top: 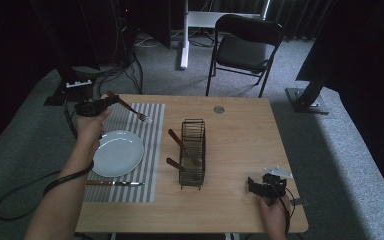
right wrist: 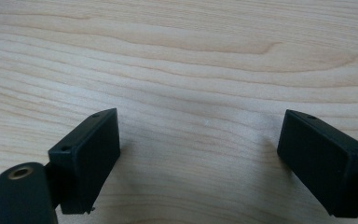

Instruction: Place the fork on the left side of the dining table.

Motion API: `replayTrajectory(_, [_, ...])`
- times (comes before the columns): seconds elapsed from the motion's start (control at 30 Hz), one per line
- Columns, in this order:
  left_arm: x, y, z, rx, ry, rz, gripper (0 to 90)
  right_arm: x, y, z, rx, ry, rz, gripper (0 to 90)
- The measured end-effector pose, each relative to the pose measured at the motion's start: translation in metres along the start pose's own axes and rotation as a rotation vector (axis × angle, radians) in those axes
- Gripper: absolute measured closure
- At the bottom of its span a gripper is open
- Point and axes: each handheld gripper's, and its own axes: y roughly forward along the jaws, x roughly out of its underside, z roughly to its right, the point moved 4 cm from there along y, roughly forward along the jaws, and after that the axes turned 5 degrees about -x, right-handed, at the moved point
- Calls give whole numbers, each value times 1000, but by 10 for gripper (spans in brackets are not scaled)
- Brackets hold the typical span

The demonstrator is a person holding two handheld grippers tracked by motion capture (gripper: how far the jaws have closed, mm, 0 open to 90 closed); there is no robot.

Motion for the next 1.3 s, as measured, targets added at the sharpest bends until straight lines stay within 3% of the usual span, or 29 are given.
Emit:
replayTrajectory(0.43, [14,12,-31,-30,-64,6,806,0,0,0,0,-1,0,126])
replayTrajectory(0.63, [32,29,-49,-44,-104,-14,805,0,0,0,0,-1,0,126])
replayTrajectory(0.73, [37,37,-57,-33,-135,-8,805,0,0,0,0,-1,0,126])
replayTrajectory(1.03, [44,52,-74,-34,-173,-6,806,0,0,0,0,-1,0,126])
replayTrajectory(1.3, [61,66,-90,-28,-233,-6,805,0,0,0,0,0,1,127])
